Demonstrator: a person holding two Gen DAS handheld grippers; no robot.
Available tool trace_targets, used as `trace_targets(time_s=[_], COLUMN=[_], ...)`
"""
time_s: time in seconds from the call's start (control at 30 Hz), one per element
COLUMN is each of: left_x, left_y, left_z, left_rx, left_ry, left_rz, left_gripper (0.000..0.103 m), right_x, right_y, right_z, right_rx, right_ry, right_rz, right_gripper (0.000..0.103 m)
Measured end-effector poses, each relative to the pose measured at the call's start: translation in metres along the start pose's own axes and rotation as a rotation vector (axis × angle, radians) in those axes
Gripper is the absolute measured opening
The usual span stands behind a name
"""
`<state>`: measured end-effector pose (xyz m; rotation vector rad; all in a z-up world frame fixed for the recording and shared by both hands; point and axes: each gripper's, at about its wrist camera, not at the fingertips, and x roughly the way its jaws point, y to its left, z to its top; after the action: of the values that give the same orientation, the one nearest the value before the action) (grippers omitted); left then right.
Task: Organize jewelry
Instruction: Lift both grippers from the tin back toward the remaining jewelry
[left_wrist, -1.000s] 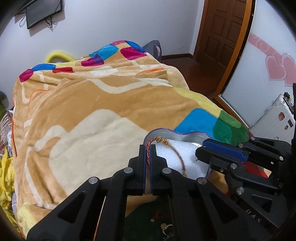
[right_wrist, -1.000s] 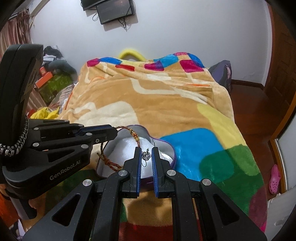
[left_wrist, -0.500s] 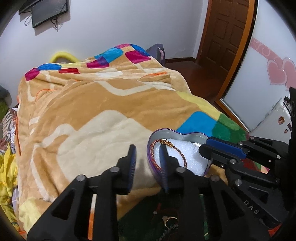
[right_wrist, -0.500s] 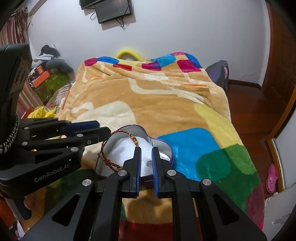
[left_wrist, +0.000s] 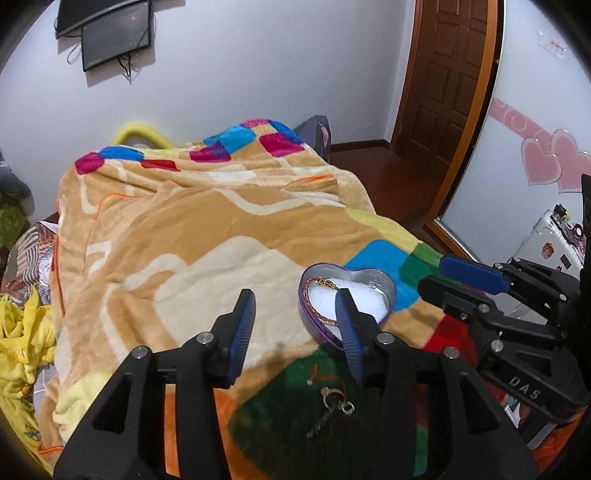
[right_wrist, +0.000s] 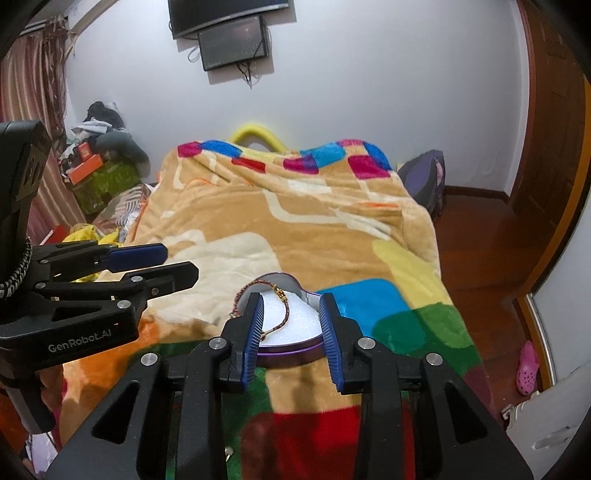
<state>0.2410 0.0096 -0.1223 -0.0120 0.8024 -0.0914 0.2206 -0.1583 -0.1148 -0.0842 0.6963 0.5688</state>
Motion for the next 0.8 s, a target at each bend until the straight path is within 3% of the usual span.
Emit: trace_targets(time_s=[0.37,0.8], left_x=[-0.048,-0.028], left_y=[-0.010,-0.028], left_z=[-0.030,-0.089], left_rx=[0.027,0.044], left_ry=[-0.033,0.125], left_rz=[0.001,-0.036], left_gripper=[0.055,0.055], right_x=[-0.041,-0.046], right_y=[0.011,0.009], right_z=[-0.016,-0.059], right_rx=[-0.036,-0.013], right_ry=[-0.019,0.048], right_rz=[-0.024,-0.029], right_gripper=[0.029,0.032])
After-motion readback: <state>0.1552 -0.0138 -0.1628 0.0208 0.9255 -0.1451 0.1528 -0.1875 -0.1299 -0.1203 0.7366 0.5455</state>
